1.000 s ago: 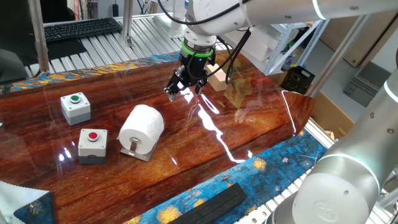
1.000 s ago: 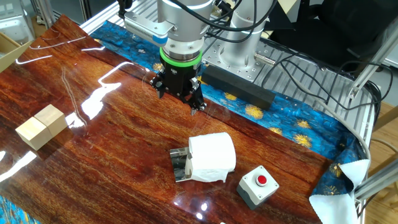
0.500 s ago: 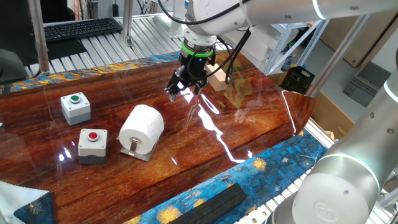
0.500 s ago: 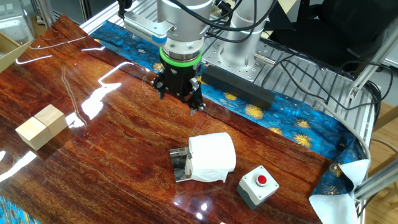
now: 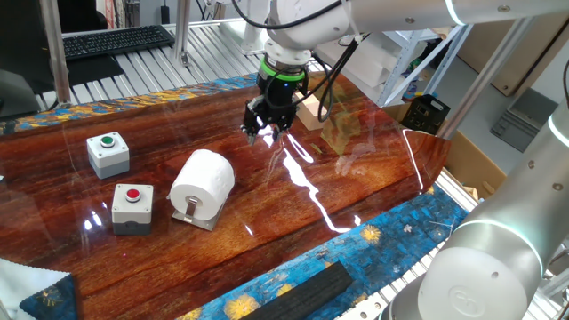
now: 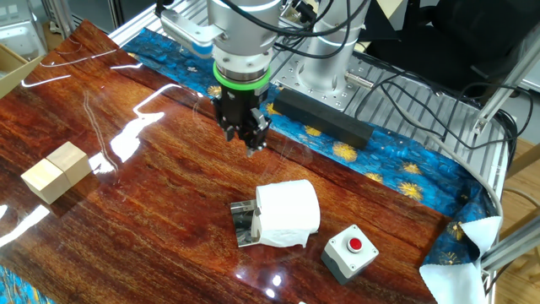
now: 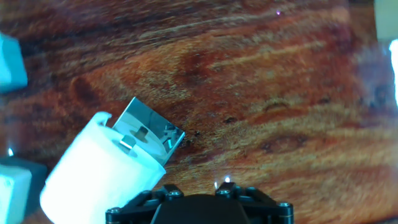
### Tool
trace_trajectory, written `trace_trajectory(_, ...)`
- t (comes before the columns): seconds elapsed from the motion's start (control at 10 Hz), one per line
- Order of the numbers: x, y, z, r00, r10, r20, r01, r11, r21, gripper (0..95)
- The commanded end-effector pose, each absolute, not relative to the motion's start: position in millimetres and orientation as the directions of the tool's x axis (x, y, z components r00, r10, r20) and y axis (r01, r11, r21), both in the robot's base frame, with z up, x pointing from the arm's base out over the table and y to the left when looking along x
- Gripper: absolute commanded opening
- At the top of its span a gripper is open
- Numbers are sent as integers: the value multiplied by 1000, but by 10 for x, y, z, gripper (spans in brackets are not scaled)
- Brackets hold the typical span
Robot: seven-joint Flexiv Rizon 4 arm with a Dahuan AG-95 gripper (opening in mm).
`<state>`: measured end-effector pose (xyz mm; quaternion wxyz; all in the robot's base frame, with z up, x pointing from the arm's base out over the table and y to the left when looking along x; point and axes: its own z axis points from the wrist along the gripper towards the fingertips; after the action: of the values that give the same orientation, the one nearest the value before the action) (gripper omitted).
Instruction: Take the roll of paper down from the shelf
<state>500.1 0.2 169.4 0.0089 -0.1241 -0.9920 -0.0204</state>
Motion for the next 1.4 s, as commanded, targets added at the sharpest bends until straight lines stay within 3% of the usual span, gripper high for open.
trace_trajectory(0.1, 4997, 2, 1694, -950, 311, 31, 313, 949, 49, 0)
trace_trajectory(0.6, 4998, 20, 1689, -948, 318, 31, 319, 946, 50, 0)
trace_trajectory(1.0, 4988, 229, 1657, -881, 472, 43, 474, 879, 50, 0)
trace_trajectory(1.4, 4951, 481, 1605, -792, 604, 91, 611, 786, 95, 0)
